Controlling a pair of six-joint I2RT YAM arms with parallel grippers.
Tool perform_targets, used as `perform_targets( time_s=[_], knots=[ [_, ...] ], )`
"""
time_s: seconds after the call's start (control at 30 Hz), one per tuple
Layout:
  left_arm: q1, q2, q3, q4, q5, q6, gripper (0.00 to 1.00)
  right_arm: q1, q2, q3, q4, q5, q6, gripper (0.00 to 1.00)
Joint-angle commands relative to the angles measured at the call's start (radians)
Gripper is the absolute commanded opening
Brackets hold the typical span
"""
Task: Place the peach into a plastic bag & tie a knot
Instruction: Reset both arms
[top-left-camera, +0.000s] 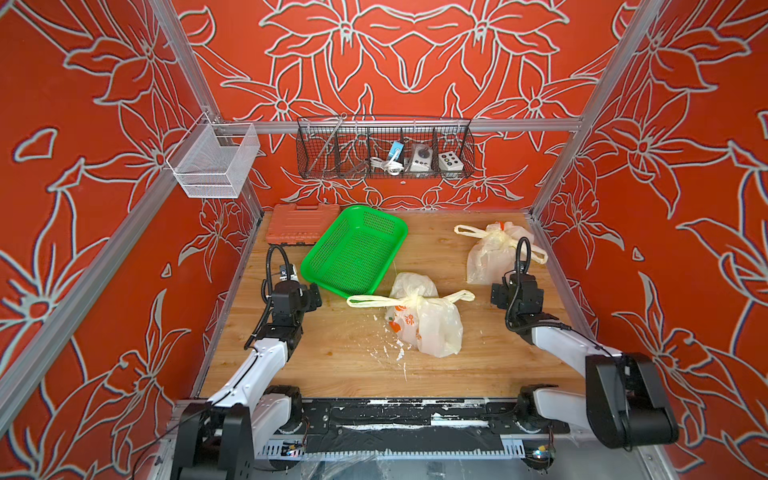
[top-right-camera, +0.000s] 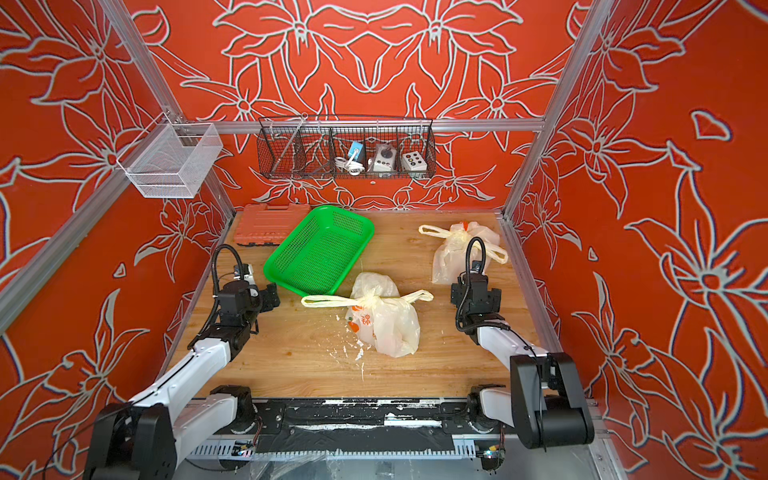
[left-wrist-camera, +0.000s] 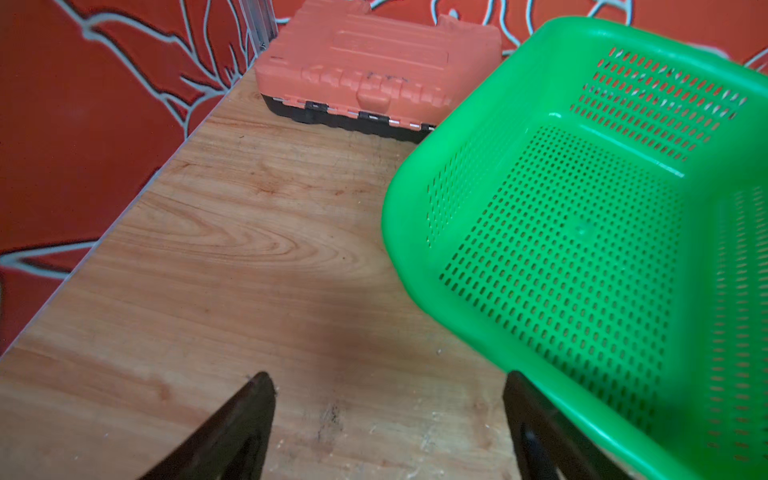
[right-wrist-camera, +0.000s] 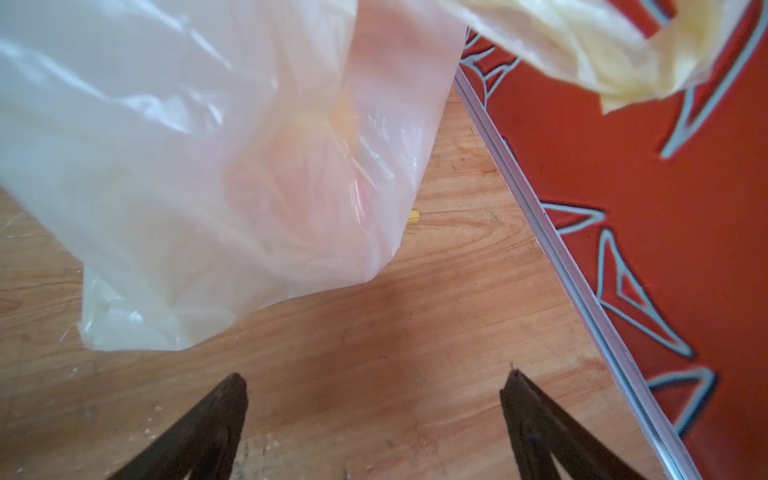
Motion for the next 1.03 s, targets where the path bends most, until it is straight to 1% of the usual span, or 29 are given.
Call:
perform_targets(
  time_s=[0.0, 0.07, 0.1, 0.13, 0.17, 0.23, 0.27, 0.3, 0.33, 0.4, 0.73, 0.8, 0.83, 1.0],
  knots=[
    [0.025, 0.061, -0.031, 0.272, 0.113, 0.061, 0.87, -0.008, 0.016, -0.011, 0.178, 0.019, -0.045, 0.97],
    [0.032, 0.126, -0.016, 0.298, 0.163, 0.081, 0.87, -0.011, 0.043, -0.013, 0.222, 0.029, -0.05, 0.97],
    [0.04, 0.155, -0.01, 0.308, 0.186, 0.082, 0.87, -0.012, 0.044, -0.004, 0.202, 0.006, -0.063, 0.97],
    [0.048, 0.179, -0.012, 0.328, 0.223, 0.087, 0.94, -0.014, 0.055, -0.02, 0.248, -0.014, -0.081, 0.97],
    [0.057, 0.211, -0.014, 0.353, 0.26, 0.091, 0.99, -0.014, 0.07, -0.048, 0.318, -0.035, -0.095, 0.97],
    [0.064, 0.286, -0.02, 0.423, 0.296, 0.095, 0.99, -0.015, 0.114, -0.11, 0.477, -0.077, -0.118, 0.97],
    [0.064, 0.336, -0.021, 0.465, 0.294, 0.095, 0.99, -0.014, 0.14, -0.128, 0.54, -0.093, -0.125, 0.97],
    [0.066, 0.346, -0.042, 0.504, 0.279, 0.086, 0.99, -0.015, 0.157, -0.133, 0.565, -0.101, -0.128, 0.97],
    [0.065, 0.341, -0.047, 0.502, 0.256, 0.076, 0.99, -0.015, 0.161, -0.13, 0.564, -0.1, -0.126, 0.97],
    [0.066, 0.343, -0.049, 0.506, 0.252, 0.074, 0.99, -0.023, 0.15, -0.112, 0.505, -0.104, -0.113, 0.97],
    [0.064, 0.342, -0.049, 0.507, 0.247, 0.077, 0.99, -0.031, 0.153, -0.135, 0.549, -0.104, -0.111, 0.97],
    [0.042, 0.346, -0.041, 0.498, 0.246, 0.101, 0.99, -0.031, 0.151, -0.132, 0.541, -0.103, -0.108, 0.97],
    [0.022, 0.346, -0.043, 0.5, 0.207, 0.111, 0.99, -0.031, 0.153, -0.133, 0.547, -0.104, -0.109, 0.97],
    [0.017, 0.343, -0.045, 0.502, 0.191, 0.108, 0.99, -0.031, 0.152, -0.133, 0.544, -0.103, -0.11, 0.97]
  ],
)
